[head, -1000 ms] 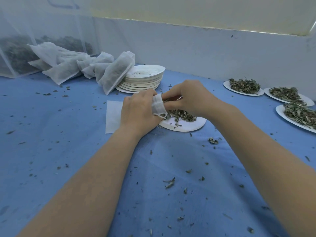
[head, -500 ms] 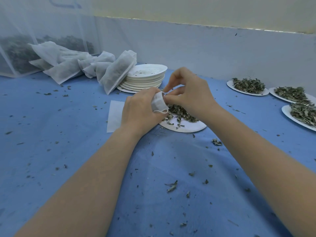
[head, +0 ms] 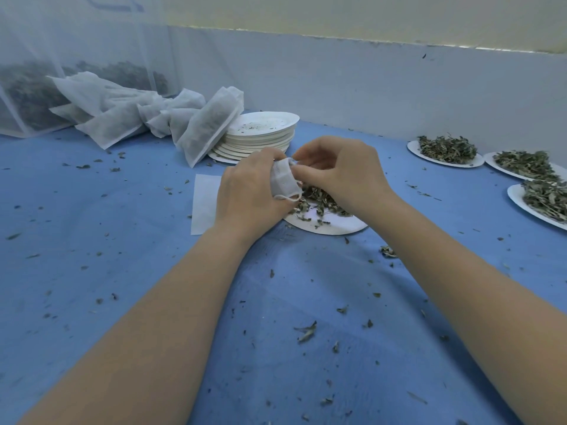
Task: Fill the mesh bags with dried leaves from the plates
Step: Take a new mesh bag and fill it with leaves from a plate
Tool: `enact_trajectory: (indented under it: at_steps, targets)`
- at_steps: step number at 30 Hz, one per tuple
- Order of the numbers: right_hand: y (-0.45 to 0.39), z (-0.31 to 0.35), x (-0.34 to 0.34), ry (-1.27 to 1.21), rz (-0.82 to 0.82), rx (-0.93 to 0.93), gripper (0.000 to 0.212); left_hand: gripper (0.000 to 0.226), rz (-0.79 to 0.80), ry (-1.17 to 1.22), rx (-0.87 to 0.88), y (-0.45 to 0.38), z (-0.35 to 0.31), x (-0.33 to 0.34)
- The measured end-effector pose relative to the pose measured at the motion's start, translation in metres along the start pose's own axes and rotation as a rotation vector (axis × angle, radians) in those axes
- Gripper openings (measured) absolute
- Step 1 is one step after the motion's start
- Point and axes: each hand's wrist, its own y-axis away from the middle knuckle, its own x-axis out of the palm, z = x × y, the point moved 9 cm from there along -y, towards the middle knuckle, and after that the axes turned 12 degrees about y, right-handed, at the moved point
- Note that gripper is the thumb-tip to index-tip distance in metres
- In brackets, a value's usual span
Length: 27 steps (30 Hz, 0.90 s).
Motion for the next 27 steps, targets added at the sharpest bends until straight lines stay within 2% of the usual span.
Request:
enact_trajectory:
  at_steps: [4,8,10,14,17,19,21,23,25,27]
  targets:
    - [0.006,0.009,0.008,0.026,0.076,-0.064,0.019,0.038,0.000,0.000,0.049,-0.001,-0.003,0.001]
    - [0.004,0.017,0.019,0.150,0.110,-0.095,0.033,0.027,-0.009,-0.075,0.203,0.000,-0.020,0.005]
    - [0.003,0.018,0.025,0.185,0.172,-0.099,0.037,0.029,-0.022,-0.071,0.248,0.002,-0.026,0.003]
    - [0.006,0.015,0.039,0.150,0.363,-0.071,0.025,0.043,0.008,-0.079,0.322,0.004,-0.036,0.003]
    - [0.010,0.017,0.039,0.078,0.433,-0.103,0.013,0.061,0.009,-0.093,0.272,0.000,-0.030,-0.001]
    - [0.009,0.018,0.031,0.021,0.415,-0.118,0.015,0.064,-0.003,-0.141,0.219,-0.003,-0.019,-0.006]
    - [0.005,0.017,0.021,-0.061,0.355,-0.110,0.028,0.054,-0.025,-0.180,0.183,-0.004,-0.013,-0.010]
    - [0.001,0.015,0.014,-0.098,0.233,-0.087,0.037,0.043,-0.056,-0.207,0.230,-0.002,-0.017,-0.011]
    - [0.000,0.017,0.010,-0.034,0.098,-0.066,0.030,0.035,-0.066,-0.214,0.293,0.001,-0.023,-0.007]
    - [0.000,0.017,0.014,0.020,0.078,-0.027,0.029,0.028,-0.078,-0.203,0.347,0.002,-0.028,-0.005]
